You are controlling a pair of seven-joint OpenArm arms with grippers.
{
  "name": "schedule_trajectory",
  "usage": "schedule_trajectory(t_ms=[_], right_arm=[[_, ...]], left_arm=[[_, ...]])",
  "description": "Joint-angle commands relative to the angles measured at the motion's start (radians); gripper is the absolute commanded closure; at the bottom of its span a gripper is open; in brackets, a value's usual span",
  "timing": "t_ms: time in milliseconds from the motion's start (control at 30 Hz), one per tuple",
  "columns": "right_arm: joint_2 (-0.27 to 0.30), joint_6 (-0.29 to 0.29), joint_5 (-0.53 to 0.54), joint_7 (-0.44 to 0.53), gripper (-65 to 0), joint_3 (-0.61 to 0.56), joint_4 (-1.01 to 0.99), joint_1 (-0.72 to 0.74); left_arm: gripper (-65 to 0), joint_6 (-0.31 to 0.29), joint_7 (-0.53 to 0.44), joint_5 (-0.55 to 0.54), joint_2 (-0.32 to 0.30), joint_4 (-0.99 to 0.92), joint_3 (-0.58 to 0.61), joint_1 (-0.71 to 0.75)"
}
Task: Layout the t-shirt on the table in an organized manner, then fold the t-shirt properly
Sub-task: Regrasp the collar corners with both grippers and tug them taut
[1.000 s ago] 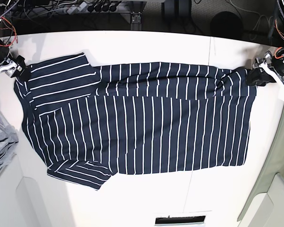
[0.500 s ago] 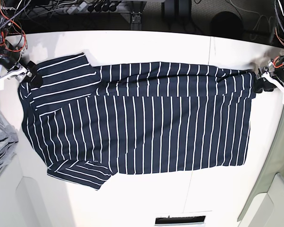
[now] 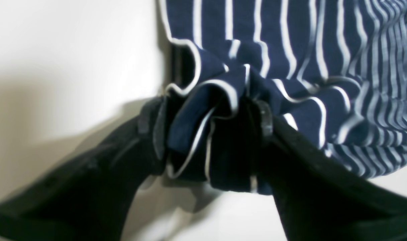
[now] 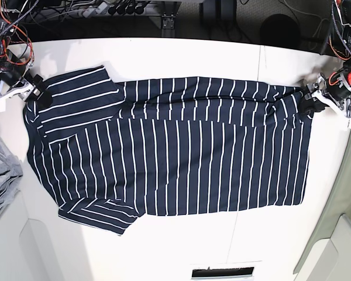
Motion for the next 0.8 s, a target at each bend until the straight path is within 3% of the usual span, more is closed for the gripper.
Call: schedule_trajectory(t_ms=[0, 67, 100, 267, 567, 767], right_arm=[[0.016, 0.014, 0.025, 0.010, -13.0, 0.002, 0.013, 0.008], [0.016, 0.014, 0.024, 0.010, -0.9, 0.002, 0.013, 0.008], [0.018, 0.015, 0.024, 0.002, 0.0, 0.002, 0.013, 0.008], [0.042, 0.022, 0.023, -0.076, 0.0, 0.031, 0.019, 0.003], [0.156, 0.026, 0.073, -0.094, 0.0, 0.068, 0.023, -0.118], [0.182, 0.026, 0.114, -0.090, 0.0, 0.087, 0.023, -0.183]], left_arm=[[-23.7, -0.013, 0.026, -0.014, -0.014, 0.010, 0.011, -0.007], [-4.1, -0.013, 0.060, -0.035, -0.015, 0.010, 0.034, -0.007], [0.0, -0.013, 0.084, -0.050, -0.015, 0.010, 0.041, -0.007], [0.0, -0.013, 0.208, -0.150, -0.027, 0.040, 0.043, 0.006], [0.0, -0.013, 0.211, -0.169, -0.040, 0.242, 0.043, 0.184], [0.0, -0.013, 0.192, -0.169, -0.040, 0.299, 0.042, 0.240]])
